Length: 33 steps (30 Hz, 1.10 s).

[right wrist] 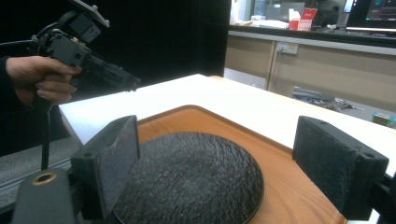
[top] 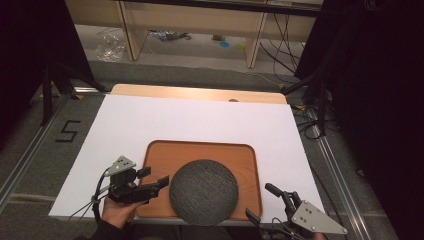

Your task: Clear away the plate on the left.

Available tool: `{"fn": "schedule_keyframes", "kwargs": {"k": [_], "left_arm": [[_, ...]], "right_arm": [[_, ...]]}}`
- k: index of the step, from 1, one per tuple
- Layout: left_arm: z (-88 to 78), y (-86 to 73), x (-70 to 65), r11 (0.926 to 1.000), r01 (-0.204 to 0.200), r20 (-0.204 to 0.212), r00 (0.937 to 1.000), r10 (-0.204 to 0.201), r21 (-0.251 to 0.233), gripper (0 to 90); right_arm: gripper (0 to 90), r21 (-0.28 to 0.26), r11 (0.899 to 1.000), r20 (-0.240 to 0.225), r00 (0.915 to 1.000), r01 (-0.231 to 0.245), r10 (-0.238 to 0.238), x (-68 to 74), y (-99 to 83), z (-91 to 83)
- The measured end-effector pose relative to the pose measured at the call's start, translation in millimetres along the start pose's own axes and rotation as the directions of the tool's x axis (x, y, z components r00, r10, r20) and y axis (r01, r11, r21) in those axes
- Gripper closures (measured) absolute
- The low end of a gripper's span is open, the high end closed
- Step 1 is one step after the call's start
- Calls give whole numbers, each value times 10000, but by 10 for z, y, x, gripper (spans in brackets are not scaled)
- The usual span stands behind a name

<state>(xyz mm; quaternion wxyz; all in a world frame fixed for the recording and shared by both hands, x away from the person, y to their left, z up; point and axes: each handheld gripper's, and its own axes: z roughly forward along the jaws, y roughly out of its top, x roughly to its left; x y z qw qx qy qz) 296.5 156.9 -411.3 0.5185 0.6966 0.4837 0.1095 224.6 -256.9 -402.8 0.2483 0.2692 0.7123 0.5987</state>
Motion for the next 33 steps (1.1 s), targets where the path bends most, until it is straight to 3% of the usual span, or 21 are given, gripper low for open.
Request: {"fn": "schedule_keyframes", "kwargs": {"k": [7,13,17,23,24,28,33], "left_arm": [[-118,18,5,9964,-451,74,9989,458,-718,227],[-221,16,-18,9871,-1007,66,9947,1023,-1244,222],[-282,4,-42,9772,-1595,-195,9872,1583,-1404,217],[-383,-14,-61,9623,-2023,-226,9792,2016,-1817,214],[-398,-19,-66,9599,-2054,-231,9785,2048,-1908,212],[-467,-40,-92,9462,-2525,-411,9675,2494,-2025,207],[-518,-96,-139,9420,-2777,-444,9606,2743,-1886,200]], "right_arm": [[158,-28,10000,-19,10000,-14,14,1,1,1],[158,9,10000,-62,9999,-79,79,4,1,-2],[158,26,9999,-96,9999,-108,108,1,5,-5],[156,-191,9998,-13,10000,-61,61,2,3,1],[156,-3,10000,-74,10000,-55,55,1,7,-11],[155,-60,9999,-92,9999,-81,80,3,10,-12],[155,-174,9998,-158,9998,-114,111,3,7,-5]]}}
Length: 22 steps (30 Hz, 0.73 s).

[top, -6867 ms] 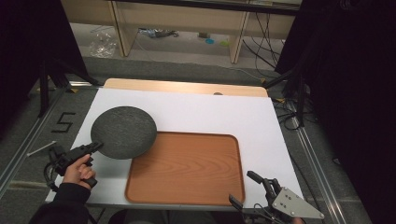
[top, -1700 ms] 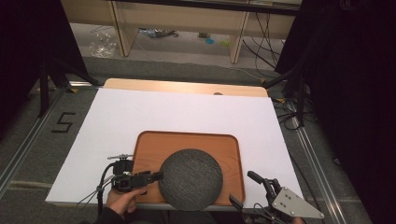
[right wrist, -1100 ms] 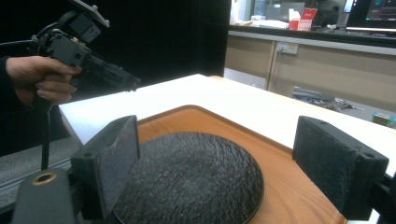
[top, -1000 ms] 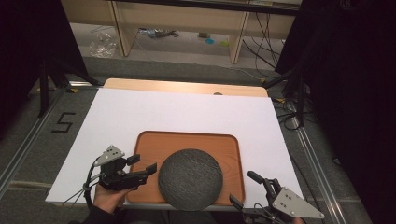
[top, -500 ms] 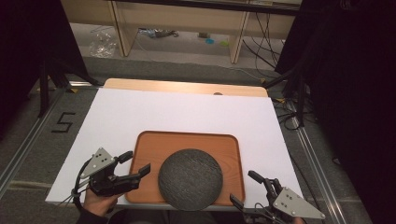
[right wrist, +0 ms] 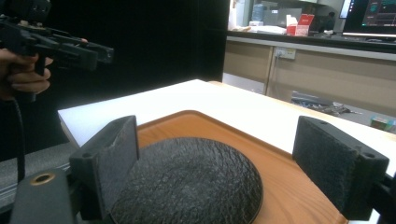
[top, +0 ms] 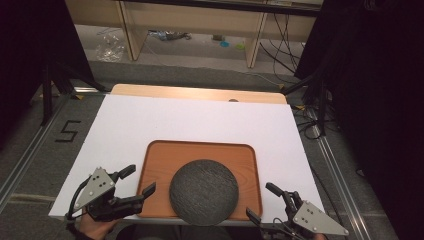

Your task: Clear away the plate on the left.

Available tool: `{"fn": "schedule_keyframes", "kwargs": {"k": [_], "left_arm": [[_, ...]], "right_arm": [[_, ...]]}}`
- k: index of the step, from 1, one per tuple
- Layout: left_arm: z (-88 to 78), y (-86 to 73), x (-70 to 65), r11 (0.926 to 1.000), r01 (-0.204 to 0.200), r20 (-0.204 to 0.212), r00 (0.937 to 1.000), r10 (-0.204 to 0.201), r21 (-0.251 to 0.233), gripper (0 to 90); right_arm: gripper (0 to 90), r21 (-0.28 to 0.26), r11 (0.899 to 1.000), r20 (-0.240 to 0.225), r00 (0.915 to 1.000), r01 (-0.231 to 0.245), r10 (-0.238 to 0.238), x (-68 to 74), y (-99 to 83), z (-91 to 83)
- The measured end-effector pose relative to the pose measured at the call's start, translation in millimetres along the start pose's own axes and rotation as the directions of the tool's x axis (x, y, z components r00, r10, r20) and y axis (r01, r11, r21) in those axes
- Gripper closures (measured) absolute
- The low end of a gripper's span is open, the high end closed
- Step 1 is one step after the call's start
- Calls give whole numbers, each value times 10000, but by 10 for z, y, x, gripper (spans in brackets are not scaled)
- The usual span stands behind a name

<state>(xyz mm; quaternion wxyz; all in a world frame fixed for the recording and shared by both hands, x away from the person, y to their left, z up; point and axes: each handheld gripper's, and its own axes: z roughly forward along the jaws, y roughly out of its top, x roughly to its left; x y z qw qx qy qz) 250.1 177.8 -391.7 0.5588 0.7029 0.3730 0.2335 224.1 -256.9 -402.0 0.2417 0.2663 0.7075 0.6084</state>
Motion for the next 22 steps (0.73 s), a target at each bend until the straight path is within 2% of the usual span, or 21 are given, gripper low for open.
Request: {"fn": "schedule_keyframes", "kwargs": {"k": [1,2,6,9,13,14,18,19,21,22], "left_arm": [[-14,-6,-14,9999,-121,-47,9999,122,123,198],[-24,-17,-32,9999,-76,-32,10000,77,140,197],[-99,-39,-60,9995,-241,-17,9997,241,211,196],[-166,-51,-45,10000,-52,-35,10000,52,72,196],[-171,-50,-33,9998,170,38,9998,-170,62,196],[-168,-51,-33,9999,118,70,9999,-118,91,194],[-156,-49,-39,9999,90,31,10000,-90,73,194],[-154,-50,-38,9999,87,20,10000,-87,90,194],[-140,-55,-32,9999,103,32,9999,-103,81,193],[-143,-53,-36,9998,131,-30,9999,-131,154,193]], "right_arm": [[155,-75,10000,56,10000,-5,6,0,-3,4],[155,42,10000,120,9999,29,-30,-2,-3,-5],[155,-38,10000,47,10000,-48,48,1,-2,-3],[155,-38,10000,53,10000,-34,34,-6,-4,0],[155,195,9998,85,9999,-81,79,8,-2,-4],[155,113,9999,20,10000,23,-24,2,-1,5],[155,143,9998,91,9999,-128,127,4,-5,4],[155,-81,9999,157,9998,90,-88,-15,-8,15],[155,-108,9999,240,9997,51,-49,-9,-4,10],[155,-2,9999,200,9997,-123,123,1,-5,6]]}}
